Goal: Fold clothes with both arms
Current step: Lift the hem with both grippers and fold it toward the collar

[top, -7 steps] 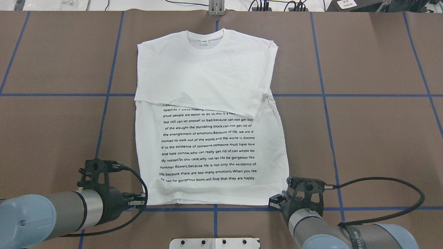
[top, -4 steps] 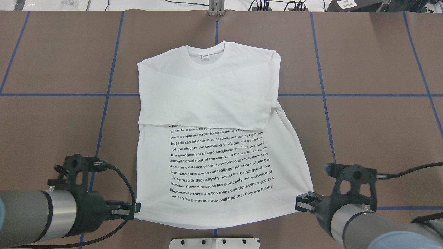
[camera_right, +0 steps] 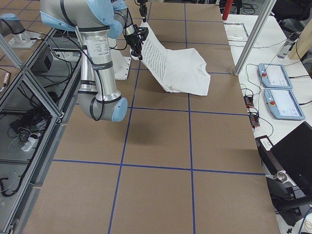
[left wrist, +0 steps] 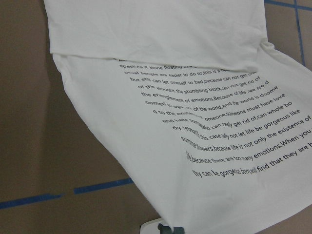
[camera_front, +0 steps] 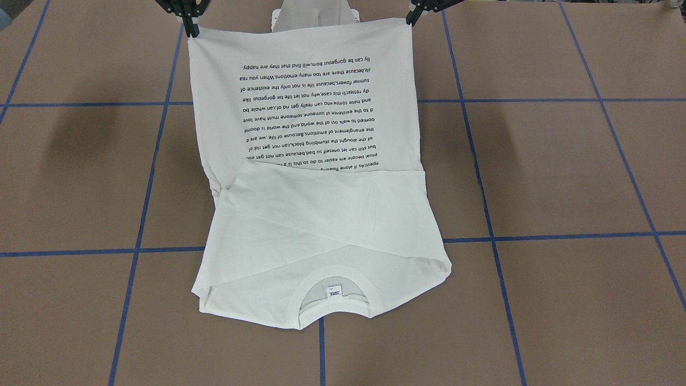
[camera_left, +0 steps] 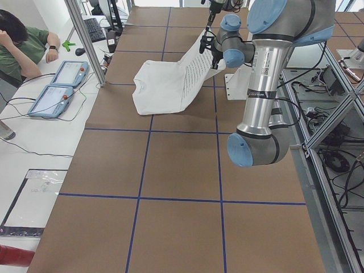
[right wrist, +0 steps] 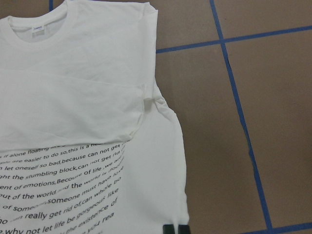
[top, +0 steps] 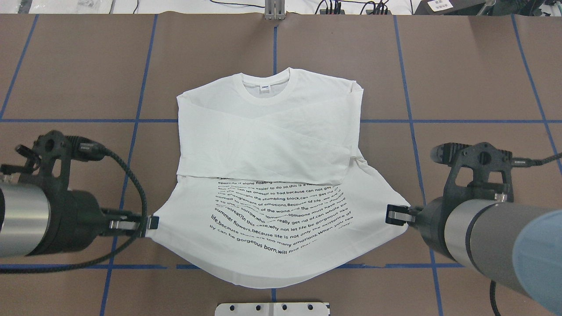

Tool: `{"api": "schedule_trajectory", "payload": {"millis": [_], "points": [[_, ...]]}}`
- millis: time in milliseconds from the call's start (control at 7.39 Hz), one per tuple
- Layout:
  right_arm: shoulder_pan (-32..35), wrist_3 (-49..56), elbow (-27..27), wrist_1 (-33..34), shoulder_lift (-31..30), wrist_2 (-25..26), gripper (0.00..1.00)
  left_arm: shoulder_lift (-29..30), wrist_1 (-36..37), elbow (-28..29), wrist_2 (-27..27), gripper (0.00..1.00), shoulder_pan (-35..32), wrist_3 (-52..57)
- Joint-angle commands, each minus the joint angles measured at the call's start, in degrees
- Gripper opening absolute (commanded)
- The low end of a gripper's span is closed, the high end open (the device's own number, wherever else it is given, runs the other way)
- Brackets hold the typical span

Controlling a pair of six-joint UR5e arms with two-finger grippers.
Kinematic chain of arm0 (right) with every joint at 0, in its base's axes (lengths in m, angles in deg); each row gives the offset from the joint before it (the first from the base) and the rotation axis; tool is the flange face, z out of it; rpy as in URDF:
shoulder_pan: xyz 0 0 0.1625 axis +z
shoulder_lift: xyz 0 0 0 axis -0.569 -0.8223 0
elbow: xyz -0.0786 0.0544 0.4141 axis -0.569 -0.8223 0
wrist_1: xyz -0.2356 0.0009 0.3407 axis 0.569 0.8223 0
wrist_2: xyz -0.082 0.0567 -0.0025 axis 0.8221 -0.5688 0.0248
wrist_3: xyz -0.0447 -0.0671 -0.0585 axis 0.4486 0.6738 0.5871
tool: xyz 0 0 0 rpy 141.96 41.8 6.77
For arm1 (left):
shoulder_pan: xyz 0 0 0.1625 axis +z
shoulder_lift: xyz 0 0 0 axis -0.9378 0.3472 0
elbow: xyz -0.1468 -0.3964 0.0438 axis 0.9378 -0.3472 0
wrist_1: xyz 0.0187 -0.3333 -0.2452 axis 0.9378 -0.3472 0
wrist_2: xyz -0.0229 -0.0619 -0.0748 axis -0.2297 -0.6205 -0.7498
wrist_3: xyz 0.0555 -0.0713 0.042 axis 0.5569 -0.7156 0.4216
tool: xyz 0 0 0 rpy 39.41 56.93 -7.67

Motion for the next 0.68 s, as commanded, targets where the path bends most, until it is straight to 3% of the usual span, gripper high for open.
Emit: {"api": "schedule_trajectory", "payload": {"millis": [0, 135, 541], "points": [[14.46, 10.69, -6.99, -0.02, 5.96, -8.52, 0.0, 7.34, 6.07, 7.54, -1.07, 0.0, -11.06, 9.97], [19.75, 13.86, -13.73, -0.54, 10.25, -10.13, 0.0, 10.31, 5.81, 11.93, -0.98, 0.0, -13.8, 11.39], [30.5, 18.89, -32.9, -16.24, 12.57, -14.8, 0.0, 15.08, 1.09, 25.29, -0.54, 0.0, -20.31, 16.05]]}}
